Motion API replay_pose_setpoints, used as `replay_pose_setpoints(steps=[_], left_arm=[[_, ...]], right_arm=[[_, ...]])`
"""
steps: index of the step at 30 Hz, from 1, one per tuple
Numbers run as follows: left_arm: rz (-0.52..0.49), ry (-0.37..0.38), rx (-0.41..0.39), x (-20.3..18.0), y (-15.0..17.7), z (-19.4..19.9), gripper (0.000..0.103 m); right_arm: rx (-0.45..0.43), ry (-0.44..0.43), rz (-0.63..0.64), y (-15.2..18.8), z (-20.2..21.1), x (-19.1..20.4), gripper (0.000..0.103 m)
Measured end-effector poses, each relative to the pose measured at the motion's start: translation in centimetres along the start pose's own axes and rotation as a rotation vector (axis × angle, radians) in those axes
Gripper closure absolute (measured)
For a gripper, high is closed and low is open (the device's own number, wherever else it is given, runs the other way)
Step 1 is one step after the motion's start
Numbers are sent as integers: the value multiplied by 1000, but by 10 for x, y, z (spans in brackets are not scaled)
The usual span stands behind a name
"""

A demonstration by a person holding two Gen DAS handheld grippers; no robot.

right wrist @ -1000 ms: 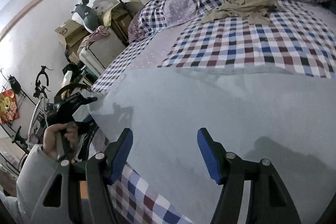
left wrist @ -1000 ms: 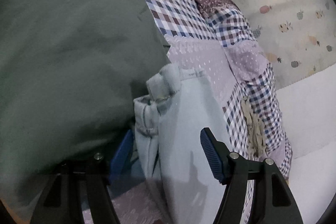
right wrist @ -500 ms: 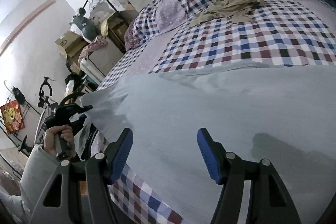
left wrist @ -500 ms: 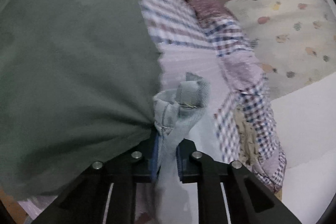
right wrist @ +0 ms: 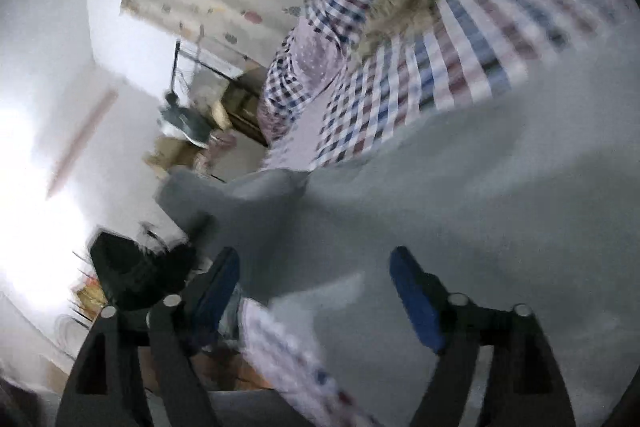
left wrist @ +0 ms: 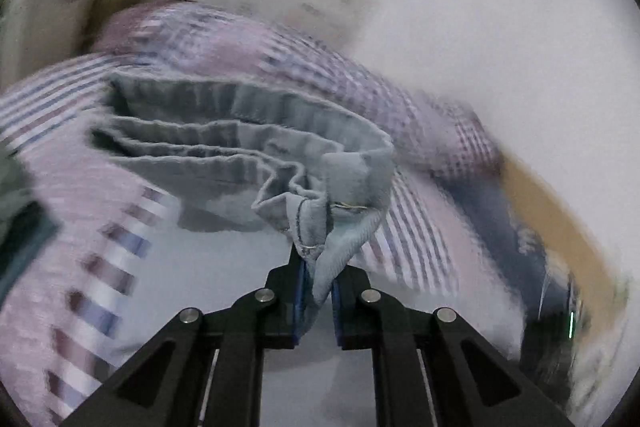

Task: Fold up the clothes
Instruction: 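Lay the held hem onto the sweatpants with the left gripper beside the right gripper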

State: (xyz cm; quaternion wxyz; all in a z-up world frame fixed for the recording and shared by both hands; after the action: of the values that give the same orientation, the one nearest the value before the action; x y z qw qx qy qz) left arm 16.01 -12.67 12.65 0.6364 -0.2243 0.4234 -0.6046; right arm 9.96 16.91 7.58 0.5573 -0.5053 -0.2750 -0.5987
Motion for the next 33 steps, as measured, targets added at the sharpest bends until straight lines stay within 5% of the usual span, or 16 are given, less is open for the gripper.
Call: replay_pose_setpoints(steps=[5, 11, 21, 23, 29, 33], left_arm=[[-197, -45, 313, -50, 70, -78, 93], [-424, -118, 248, -69, 78, -63, 92], [-537, -198, 186, -80, 107, -41, 90], [-542, -189, 193, -81, 108, -47, 86], [-600, -19, 107, -106, 110, -27, 39], [-677, 46, 72, -119, 117, -16, 35]], right_arm=[[50, -65, -191, -4, -10, -43, 21], [79, -10, -161, -10, -19, -36, 20], [91, 88, -69, -11, -39, -24, 18], [86, 95, -69, -11, -42, -24, 16], [81, 109, -43, -9, -42, -18, 16], [79, 107, 0, -10, -35, -8, 16]])
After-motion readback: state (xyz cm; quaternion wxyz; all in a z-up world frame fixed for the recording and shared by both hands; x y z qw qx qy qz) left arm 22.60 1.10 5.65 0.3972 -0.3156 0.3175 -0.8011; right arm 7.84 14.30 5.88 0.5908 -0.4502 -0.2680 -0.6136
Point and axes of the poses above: each gripper's, at about its wrist camera, not at the fingertips, and z roughly against the way its jaws point, x to its left, y to its underside, the point moved 1 cm from there along -z, roughly the way its jaws point, and after that the axes turned 10 degrees about -z, right-handed, at the moved point
